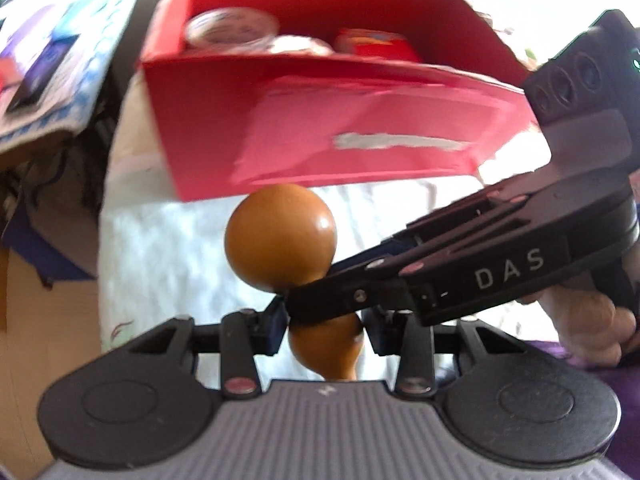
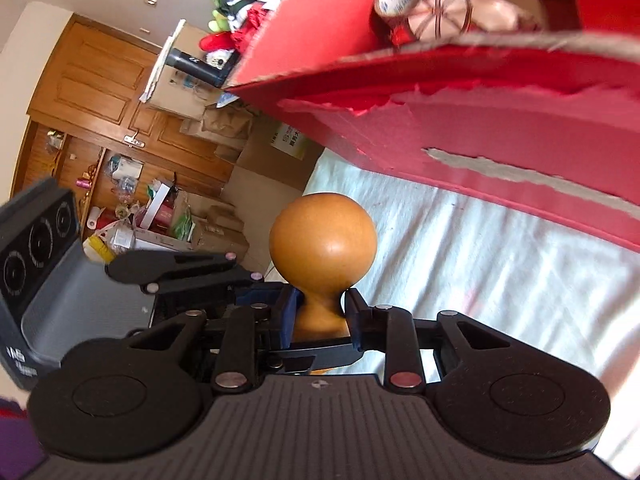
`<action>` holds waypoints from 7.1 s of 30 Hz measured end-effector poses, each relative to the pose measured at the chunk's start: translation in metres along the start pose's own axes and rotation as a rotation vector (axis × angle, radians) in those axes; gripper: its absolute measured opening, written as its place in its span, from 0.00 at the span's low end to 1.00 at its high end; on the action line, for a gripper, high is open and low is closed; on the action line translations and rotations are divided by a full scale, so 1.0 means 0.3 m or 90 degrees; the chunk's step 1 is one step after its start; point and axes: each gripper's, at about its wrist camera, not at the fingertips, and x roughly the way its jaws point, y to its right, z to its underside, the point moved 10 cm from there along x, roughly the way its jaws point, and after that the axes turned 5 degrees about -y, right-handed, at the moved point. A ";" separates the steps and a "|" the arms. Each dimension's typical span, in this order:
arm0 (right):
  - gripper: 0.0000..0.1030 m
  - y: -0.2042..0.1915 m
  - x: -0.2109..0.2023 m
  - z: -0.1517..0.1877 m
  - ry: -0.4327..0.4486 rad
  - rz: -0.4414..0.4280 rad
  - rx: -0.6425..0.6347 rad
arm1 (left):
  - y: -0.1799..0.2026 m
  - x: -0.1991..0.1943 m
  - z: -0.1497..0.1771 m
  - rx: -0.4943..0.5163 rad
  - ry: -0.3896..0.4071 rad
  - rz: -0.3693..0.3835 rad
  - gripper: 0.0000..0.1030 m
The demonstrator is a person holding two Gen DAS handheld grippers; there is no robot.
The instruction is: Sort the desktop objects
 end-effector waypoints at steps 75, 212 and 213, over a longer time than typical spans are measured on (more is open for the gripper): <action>0.26 0.367 -0.620 -0.405 0.311 0.391 0.052 | 0.393 0.292 -0.670 0.208 -0.071 0.089 0.69; 0.26 0.247 -0.351 -0.235 0.371 0.421 -0.017 | -0.092 0.111 -0.526 -0.049 0.071 -0.265 0.94; 0.26 0.247 -0.351 -0.233 0.368 0.419 -0.016 | -0.092 0.114 -0.523 -0.052 0.070 -0.273 0.94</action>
